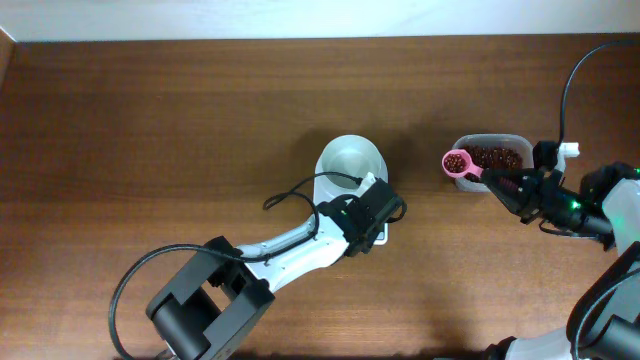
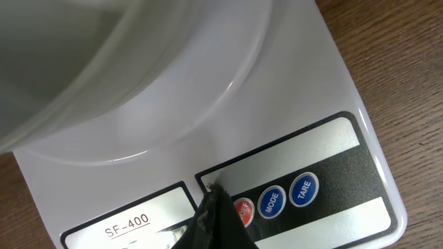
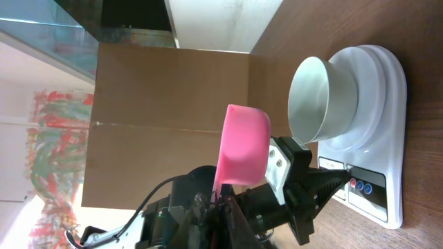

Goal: Scoop and weigh 50g on scale

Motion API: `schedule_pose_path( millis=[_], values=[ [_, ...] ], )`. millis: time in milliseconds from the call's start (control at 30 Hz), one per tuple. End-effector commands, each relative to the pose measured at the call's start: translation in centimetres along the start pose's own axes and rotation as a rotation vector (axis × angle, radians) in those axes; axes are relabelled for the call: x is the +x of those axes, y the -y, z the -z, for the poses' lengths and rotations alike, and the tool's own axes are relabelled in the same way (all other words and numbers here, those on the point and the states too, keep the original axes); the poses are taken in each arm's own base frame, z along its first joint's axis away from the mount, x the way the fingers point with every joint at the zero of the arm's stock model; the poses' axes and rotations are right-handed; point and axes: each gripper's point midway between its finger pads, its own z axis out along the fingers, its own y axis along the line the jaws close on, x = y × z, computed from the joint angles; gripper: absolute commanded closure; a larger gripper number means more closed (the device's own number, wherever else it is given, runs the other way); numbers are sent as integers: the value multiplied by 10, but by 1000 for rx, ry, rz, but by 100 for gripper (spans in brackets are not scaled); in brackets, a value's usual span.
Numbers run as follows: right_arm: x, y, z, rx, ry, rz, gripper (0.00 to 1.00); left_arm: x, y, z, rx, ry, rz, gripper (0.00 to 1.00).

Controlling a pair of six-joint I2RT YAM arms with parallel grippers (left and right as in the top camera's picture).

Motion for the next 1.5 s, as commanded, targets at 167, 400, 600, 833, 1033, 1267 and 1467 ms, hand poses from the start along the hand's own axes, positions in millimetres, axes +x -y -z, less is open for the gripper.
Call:
schedule_pose_path(
  millis=[167,400,600,833,1033,1267,1467],
  values=[
    [0,0,-1,-12,2,11,96,-2,10,11,70,-12,-69,100],
    [2,8,-1,28,-20,40,96,-54,-24,93,88,204,-20,100],
    [2,8,-1,27,-20,31,96,-66,-115,157,4,341,175,100],
    [2,8,-2,27,-21,32,96,-48,-146,174,172,333,145,100],
    [3,8,-2,27,-21,32,96,-10,-115,172,323,202,-47,1],
    [3,8,-2,31,-23,32,96,-1,-127,179,257,187,-280,1],
    [5,12,-1,50,-35,32,96,5,-136,197,273,187,-438,1]
  ],
)
